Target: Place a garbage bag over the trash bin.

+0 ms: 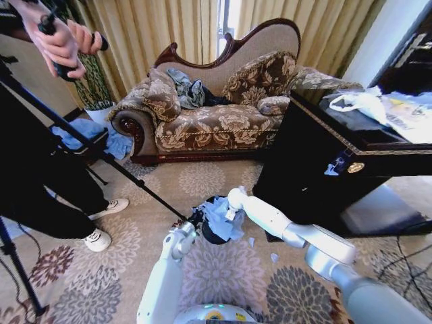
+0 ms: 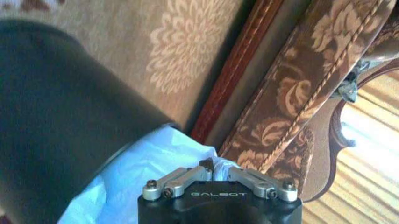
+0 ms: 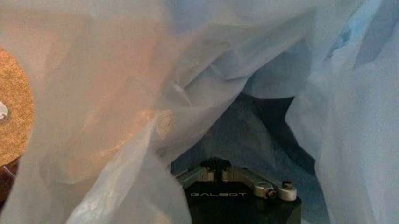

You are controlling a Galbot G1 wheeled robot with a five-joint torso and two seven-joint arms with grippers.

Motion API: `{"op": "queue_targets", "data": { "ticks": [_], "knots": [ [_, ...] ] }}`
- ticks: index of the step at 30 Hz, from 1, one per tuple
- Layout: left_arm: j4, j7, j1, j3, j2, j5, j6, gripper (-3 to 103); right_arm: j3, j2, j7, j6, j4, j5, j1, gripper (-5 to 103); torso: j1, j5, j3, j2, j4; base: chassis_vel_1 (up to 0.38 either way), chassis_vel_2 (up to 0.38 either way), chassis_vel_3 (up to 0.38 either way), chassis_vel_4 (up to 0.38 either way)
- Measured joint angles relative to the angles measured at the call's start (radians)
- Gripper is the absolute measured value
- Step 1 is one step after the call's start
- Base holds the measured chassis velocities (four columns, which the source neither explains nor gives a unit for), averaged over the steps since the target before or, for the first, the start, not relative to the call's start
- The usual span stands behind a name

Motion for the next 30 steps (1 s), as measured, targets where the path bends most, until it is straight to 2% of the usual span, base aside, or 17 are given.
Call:
{"op": "queue_targets", "data": {
  "ticks": [16, 17, 19, 21, 22, 24, 25, 28, 29, 30],
  "knots": [
    [-0.019, 0.005, 0.011, 0.024, 0.062, 0.014, 0.008, 0, -0.020, -0.097, -0.060, -0.043, 0.165, 0.092, 0.026, -2, 0.000, 0.0009, 0.000, 0.000, 0.0001, 0.000, 0.000, 0.000, 0.000],
    [-0.018, 0.006, 0.011, 0.026, 0.062, 0.017, 0.008, 0, -0.020, -0.100, -0.061, -0.045, 0.169, 0.094, 0.027, 3, 0.000, 0.0009, 0.000, 0.000, 0.0001, 0.000, 0.000, 0.000, 0.000],
    [-0.018, 0.007, 0.011, 0.027, 0.062, 0.019, 0.008, 0, -0.020, -0.102, -0.062, -0.046, 0.170, 0.095, 0.027, 3, 0.000, 0.0009, 0.000, 0.000, 0.0001, 0.000, 0.000, 0.000, 0.000],
    [-0.016, 0.008, 0.009, 0.030, 0.060, 0.026, 0.008, 0, -0.020, -0.105, -0.063, -0.046, 0.170, 0.095, 0.029, 14, 0.000, 0.0010, 0.000, 0.000, 0.0002, 0.000, 0.000, 0.000, 0.000],
    [-0.016, 0.008, 0.009, 0.030, 0.060, 0.026, 0.008, 0, -0.020, -0.105, -0.063, -0.046, 0.170, 0.095, 0.029, 14, 0.000, 0.0010, 0.000, 0.000, 0.0002, 0.000, 0.000, 0.000, 0.000],
    [-0.013, 0.010, 0.007, 0.031, 0.059, 0.029, 0.008, 0, -0.018, -0.105, -0.059, -0.045, 0.161, 0.092, 0.030, 25, 0.000, 0.0009, 0.000, 0.000, 0.0002, 0.000, 0.000, 0.000, 0.000],
    [-0.013, 0.010, 0.007, 0.031, 0.059, 0.029, 0.008, 0, -0.018, -0.105, -0.059, -0.045, 0.161, 0.092, 0.030, 25, 0.000, 0.0009, 0.000, 0.000, 0.0002, 0.000, 0.000, 0.000, 0.000],
    [-0.009, 0.012, 0.005, 0.032, 0.058, 0.035, 0.008, 0, -0.011, -0.108, -0.045, -0.054, 0.154, 0.091, 0.028, 41, 0.000, 0.0010, 0.000, 0.000, 0.0005, 0.000, 0.000, 0.000, 0.000],
    [-0.009, 0.012, 0.005, 0.032, 0.058, 0.035, 0.008, 0, -0.011, -0.108, -0.045, -0.054, 0.154, 0.091, 0.028, 41, 0.000, 0.0010, 0.000, 0.000, 0.0005, 0.000, 0.000, 0.000, 0.000],
    [-0.009, 0.012, 0.007, 0.032, 0.059, 0.035, 0.008, 0, -0.005, -0.112, -0.045, -0.061, 0.154, 0.095, 0.027, 47, 0.000, 0.0010, 0.000, 0.000, 0.0004, 0.000, 0.000, 0.000, 0.000]
  ]
}}
